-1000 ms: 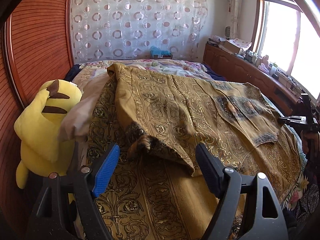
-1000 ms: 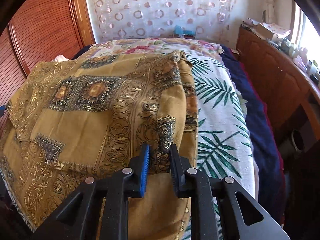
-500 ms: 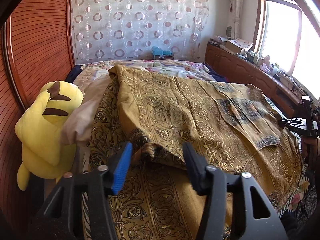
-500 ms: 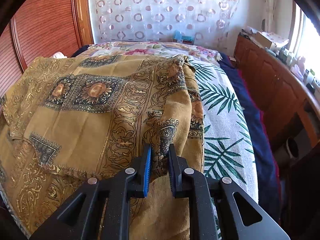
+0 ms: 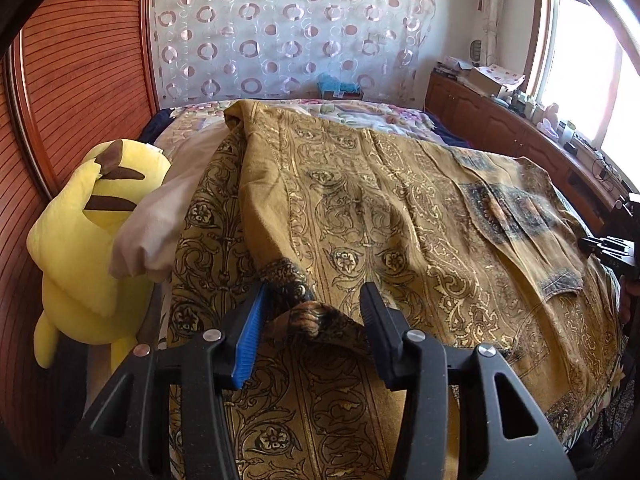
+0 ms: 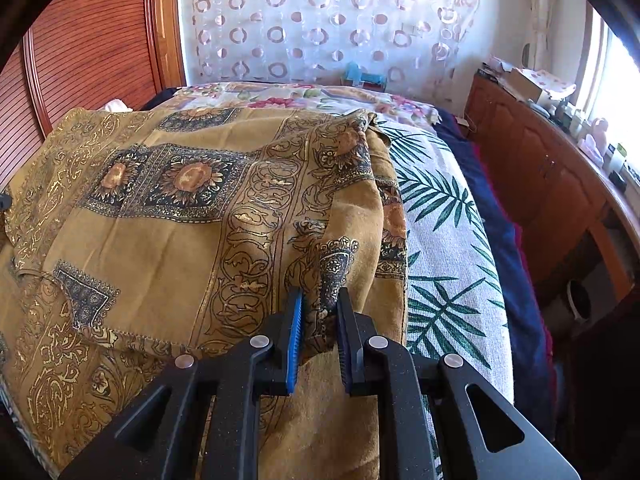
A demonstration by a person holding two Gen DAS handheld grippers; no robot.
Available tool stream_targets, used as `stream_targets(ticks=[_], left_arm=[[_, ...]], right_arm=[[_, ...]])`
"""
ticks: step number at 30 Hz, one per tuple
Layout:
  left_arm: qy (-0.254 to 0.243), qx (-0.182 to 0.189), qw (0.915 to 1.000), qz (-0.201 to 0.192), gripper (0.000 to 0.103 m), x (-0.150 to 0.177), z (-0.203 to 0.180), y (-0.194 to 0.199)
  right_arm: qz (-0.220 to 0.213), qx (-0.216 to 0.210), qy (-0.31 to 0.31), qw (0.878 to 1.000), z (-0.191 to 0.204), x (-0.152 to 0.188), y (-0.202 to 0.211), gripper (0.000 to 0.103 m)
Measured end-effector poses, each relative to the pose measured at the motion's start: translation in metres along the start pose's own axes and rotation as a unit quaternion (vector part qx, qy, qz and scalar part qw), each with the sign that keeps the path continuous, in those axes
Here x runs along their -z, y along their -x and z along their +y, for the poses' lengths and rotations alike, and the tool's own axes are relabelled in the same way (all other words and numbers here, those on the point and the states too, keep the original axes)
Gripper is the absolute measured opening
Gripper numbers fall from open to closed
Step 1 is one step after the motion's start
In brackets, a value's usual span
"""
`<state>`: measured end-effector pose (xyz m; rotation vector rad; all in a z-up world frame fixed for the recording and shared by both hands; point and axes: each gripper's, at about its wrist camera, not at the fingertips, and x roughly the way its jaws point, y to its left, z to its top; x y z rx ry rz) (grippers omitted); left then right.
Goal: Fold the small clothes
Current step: 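Lift and fold the shirt over with both tools, then open both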
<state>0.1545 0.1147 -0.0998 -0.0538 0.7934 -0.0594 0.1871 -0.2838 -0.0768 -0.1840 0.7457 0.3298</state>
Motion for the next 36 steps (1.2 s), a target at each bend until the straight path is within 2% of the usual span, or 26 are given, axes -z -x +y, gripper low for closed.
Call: stream_targets(ticks=[2, 5, 7, 10, 14, 21, 25, 36], left_arm=[[-0.002, -0.001, 1.0, 0.002, 0.043, 0.001, 0.0, -0.001], [-0.004, -0.004, 1.0, 0.005, 0.029, 0.001, 0.001, -0.003], [-0.004, 0.0, 1.0, 0.002, 0.016, 0.0, 0.0, -0.001], [-0.007, -0.001, 1.0, -0.007, 0.009, -0.002, -0.001, 0.005], [-0.001, 0.008, 0.9993, -0.036, 0.008, -0.008, -0.001, 0.026], [0.009, 0.028, 0.9955, -0.09, 0.008, -0.014, 0.001, 0.073], [0.019, 0.035, 0.9942, -0.1, 0.008, -0.008, 0.008, 0.087], [0.067, 0.04, 0.9933, -0.085, 0.008, 0.061, 0.031, 0.109]], right_arm=[[0.0, 0.0, 0.001, 1.0, -0.001, 0.0, 0.0, 0.016], [0.0, 0.005, 0.006, 1.0, 0.001, 0.0, 0.0, 0.016], [0.0, 0.01, 0.01, 1.0, 0.002, 0.0, 0.0, 0.016], [-0.001, 0.015, 0.024, 1.0, 0.007, 0.0, 0.001, 0.007], [-0.021, 0.014, 0.029, 0.999, 0.008, -0.002, 0.011, 0.005], [-0.076, -0.033, 0.008, 0.997, 0.001, -0.016, 0.064, 0.004], [-0.091, -0.061, 0.006, 0.994, 0.0, -0.012, 0.093, 0.004], [-0.081, -0.093, 0.002, 0.992, -0.01, 0.057, 0.14, 0.004]])
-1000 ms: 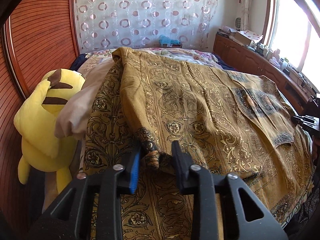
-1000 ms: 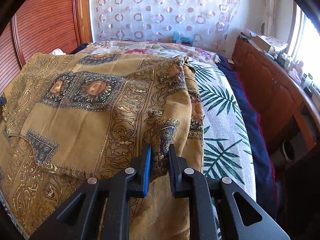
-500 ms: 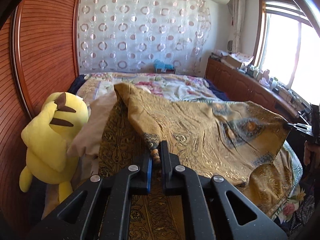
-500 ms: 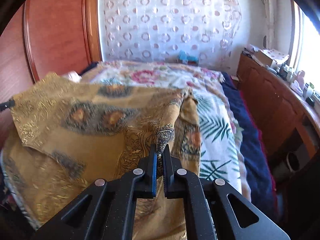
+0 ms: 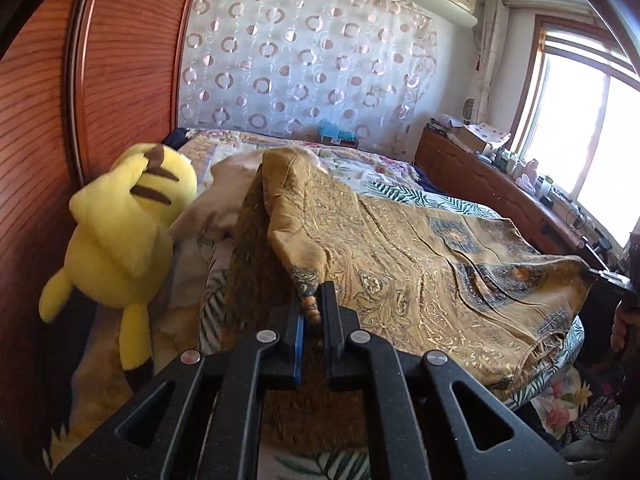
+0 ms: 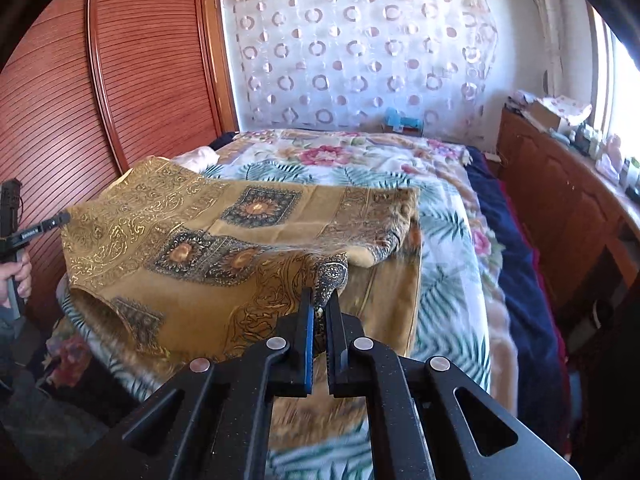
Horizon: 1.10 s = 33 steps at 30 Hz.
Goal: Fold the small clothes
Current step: 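Lift and fold the shirt over with both tools, then open both, then close the left tool on the folded shirt's edge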
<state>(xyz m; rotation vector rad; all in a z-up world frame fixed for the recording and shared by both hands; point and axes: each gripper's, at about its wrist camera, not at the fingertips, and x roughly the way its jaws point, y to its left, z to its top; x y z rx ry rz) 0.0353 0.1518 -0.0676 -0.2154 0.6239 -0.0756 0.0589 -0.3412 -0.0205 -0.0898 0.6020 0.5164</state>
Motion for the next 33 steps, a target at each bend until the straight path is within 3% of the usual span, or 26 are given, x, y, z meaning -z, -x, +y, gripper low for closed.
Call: stream_targets(ticks=[11, 14, 16, 18, 19, 21, 24, 26, 29, 33], left_arm=[[-0.004, -0.021, 0.9992, 0.034, 0.009, 0.024, -0.005, -0.017], [-0.02, -0.038, 0.9986, 0.031, 0.025, 0.025, -0.009, -0.013], [-0.023, -0.041, 0.9986, 0.023, 0.042, 0.024, -0.009, -0.008], [-0.021, -0.037, 0.999, 0.014, 0.051, 0.023, -0.007, -0.004], [-0.02, -0.038, 0.999, 0.014, 0.063, 0.022, -0.005, -0.004], [-0.016, -0.042, 0.9989, 0.014, 0.078, 0.022, 0.0, -0.007], [-0.01, -0.055, 0.9982, 0.023, 0.078, 0.024, 0.007, -0.014], [-0.006, -0.067, 0.9973, 0.029, 0.078, 0.027, 0.012, -0.02], [0.003, -0.073, 0.9963, 0.045, 0.078, 0.032, 0.017, -0.029], [0.0, -0.077, 0.9954, 0.057, 0.078, 0.037, 0.018, -0.037]], right_arm=[[0.047, 0.018, -0.006, 0.999, 0.007, 0.016, -0.015, 0.004], [0.049, 0.035, 0.007, 0.998, 0.014, 0.011, -0.014, 0.004], [0.043, 0.037, 0.007, 0.998, 0.018, 0.01, -0.008, 0.004], [0.034, 0.039, 0.01, 0.999, 0.021, 0.01, 0.0, 0.005], [0.029, 0.041, 0.013, 0.999, 0.023, 0.008, 0.003, 0.007], [0.02, 0.052, 0.021, 0.998, 0.028, 0.005, 0.008, 0.011], [0.006, 0.072, 0.032, 0.997, 0.035, 0.003, 0.017, 0.024], [-0.003, 0.08, 0.037, 0.996, 0.041, 0.005, 0.02, 0.049], [-0.008, 0.067, 0.034, 0.997, 0.048, 0.006, 0.019, 0.058], [0.005, 0.051, 0.037, 0.998, 0.055, 0.008, -0.004, 0.059]])
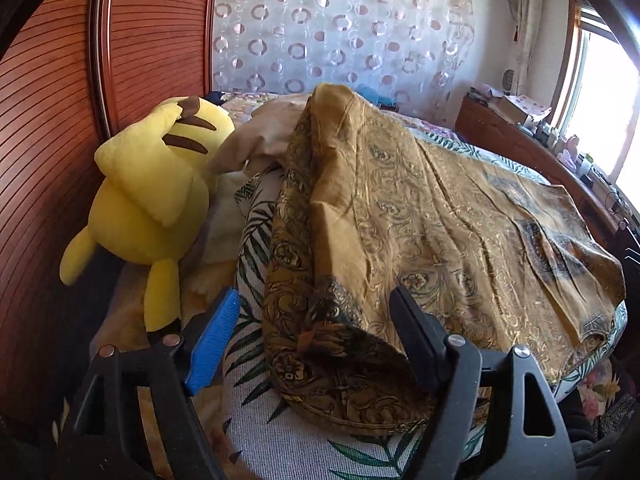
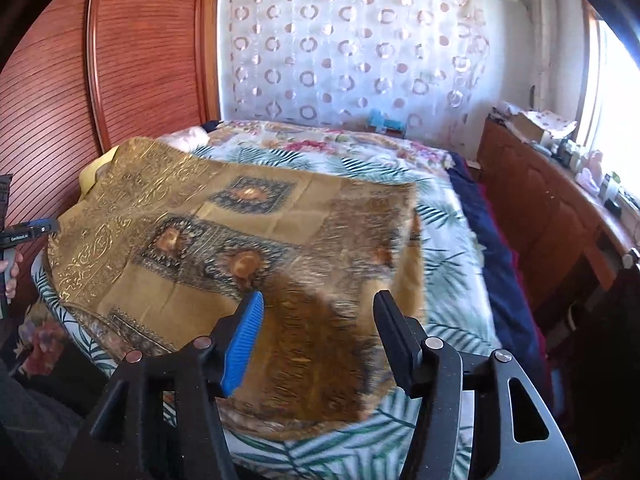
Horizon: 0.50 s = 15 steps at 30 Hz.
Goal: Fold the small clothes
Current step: 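Close the left tool on the folded shirt's edge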
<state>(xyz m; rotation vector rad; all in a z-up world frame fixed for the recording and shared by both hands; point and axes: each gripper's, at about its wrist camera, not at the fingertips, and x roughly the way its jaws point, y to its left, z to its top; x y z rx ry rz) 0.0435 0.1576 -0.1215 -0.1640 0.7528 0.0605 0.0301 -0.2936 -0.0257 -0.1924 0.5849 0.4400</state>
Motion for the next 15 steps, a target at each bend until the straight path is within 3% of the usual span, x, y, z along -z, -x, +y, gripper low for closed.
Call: stream_targets(ticks=[5, 12, 15], left_arm=[[0.003, 0.005, 1.0, 0.0, 0.078, 0.004, 0.002, -0.001], [0.002, 0.022, 0.9998, 0.0, 0.053, 0.008, 0.001, -0.002], [0.001, 0.023, 0.9997, 0.002, 0.052, 0.009, 0.0, -0.003]], right_arm=[[0.015, -0.029, 0.009, 0.999, 0.02, 0.0, -0.029, 0.059], [0.048, -0.043, 0.014, 0.998, 0.031, 0.004, -0.071, 0.059], [0.052, -0.036, 0.018, 0.998, 0.031, 0.009, -0.081, 0.063]])
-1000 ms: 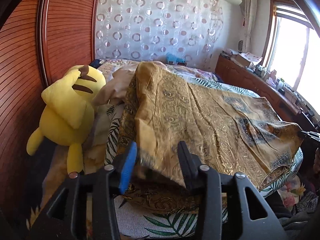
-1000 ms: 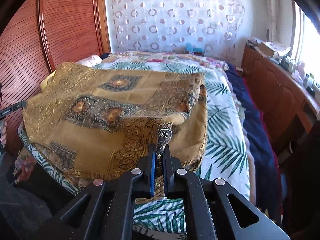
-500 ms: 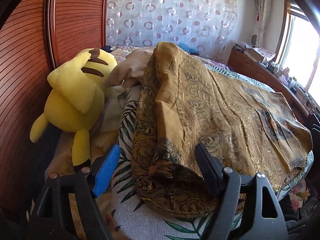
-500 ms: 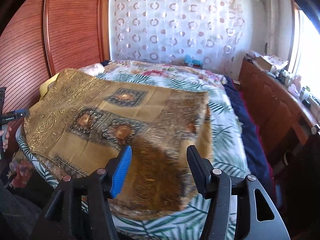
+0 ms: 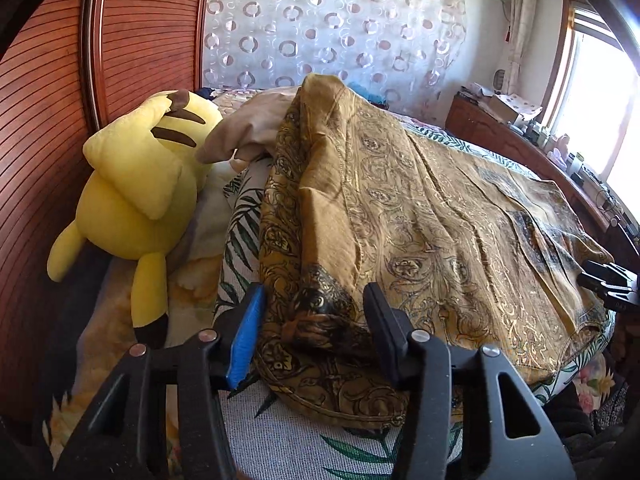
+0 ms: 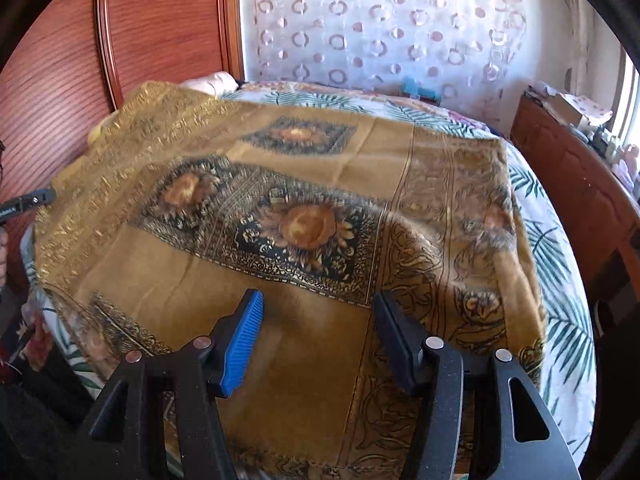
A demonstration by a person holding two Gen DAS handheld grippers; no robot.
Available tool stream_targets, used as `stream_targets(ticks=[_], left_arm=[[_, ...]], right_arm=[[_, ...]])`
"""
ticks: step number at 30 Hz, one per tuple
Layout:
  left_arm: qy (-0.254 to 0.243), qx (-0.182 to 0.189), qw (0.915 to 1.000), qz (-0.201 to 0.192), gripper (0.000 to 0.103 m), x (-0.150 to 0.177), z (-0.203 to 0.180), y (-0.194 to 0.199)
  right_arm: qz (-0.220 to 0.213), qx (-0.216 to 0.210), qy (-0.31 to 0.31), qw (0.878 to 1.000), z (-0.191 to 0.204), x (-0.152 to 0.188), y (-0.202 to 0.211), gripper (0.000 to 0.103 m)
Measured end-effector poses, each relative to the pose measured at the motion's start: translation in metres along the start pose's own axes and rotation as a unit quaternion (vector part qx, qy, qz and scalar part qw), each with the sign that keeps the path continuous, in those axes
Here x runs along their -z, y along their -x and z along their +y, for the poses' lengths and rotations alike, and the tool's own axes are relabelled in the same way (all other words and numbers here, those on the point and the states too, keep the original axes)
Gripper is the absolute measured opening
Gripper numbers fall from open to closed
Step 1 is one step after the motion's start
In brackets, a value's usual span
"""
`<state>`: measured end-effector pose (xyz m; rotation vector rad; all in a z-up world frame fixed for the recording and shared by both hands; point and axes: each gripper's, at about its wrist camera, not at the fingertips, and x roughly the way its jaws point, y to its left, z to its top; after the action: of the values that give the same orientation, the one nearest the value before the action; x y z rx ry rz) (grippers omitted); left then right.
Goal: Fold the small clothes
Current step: 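Close the left tool on the folded shirt's edge, then lift and fold the shirt over with the left tool, then open it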
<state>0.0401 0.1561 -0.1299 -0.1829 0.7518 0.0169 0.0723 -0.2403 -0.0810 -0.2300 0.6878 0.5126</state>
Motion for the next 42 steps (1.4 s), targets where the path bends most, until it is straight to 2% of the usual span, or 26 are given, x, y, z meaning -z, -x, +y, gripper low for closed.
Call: stream_targets(ticks=[4, 7, 18, 19, 21, 22, 24, 32, 35, 42], left_arm=[[0.005, -0.003, 1.0, 0.002, 0.052, 0.001, 0.002, -0.002], [0.004, -0.002, 1.0, 0.002, 0.052, 0.001, 0.003, -0.002], [0.006, -0.01, 0.9999, 0.001, 0.051, 0.002, 0.005, -0.005], [-0.004, -0.015, 0.9999, 0.001, 0.04, 0.003, 0.002, -0.006], [-0.01, 0.004, 0.9999, 0.004, 0.022, 0.004, -0.002, -0.006], [-0.009, 0.006, 0.9999, 0.004, 0.017, 0.003, -0.004, -0.005], [-0.014, 0.005, 0.9999, -0.003, 0.013, 0.001, -0.008, -0.001], [-0.016, 0.045, 0.9969, -0.063, 0.01, -0.023, -0.034, 0.034], [-0.031, 0.07, 0.9934, -0.085, 0.01, -0.037, -0.055, 0.047], [-0.076, 0.139, 0.9824, -0.099, 0.01, -0.068, -0.12, 0.048]], right_arm=[[-0.01, -0.005, 0.006, 1.0, 0.002, 0.002, -0.004, 0.078], [-0.017, -0.003, -0.001, 1.0, 0.003, 0.006, -0.006, 0.084], [-0.024, 0.0, 0.003, 1.0, 0.013, 0.014, -0.001, 0.084], [-0.024, 0.0, 0.003, 1.0, 0.013, 0.014, -0.001, 0.084], [-0.025, -0.001, 0.003, 1.0, 0.013, 0.014, -0.001, 0.084], [-0.025, -0.001, 0.003, 1.0, 0.013, 0.014, -0.001, 0.084], [-0.025, -0.001, 0.003, 1.0, 0.013, 0.014, 0.0, 0.084], [-0.023, -0.002, 0.003, 1.0, 0.013, 0.013, 0.001, 0.084], [-0.025, 0.001, 0.0, 1.0, 0.01, 0.012, 0.007, 0.084], [-0.051, 0.024, -0.02, 0.998, -0.018, 0.015, 0.043, 0.084]])
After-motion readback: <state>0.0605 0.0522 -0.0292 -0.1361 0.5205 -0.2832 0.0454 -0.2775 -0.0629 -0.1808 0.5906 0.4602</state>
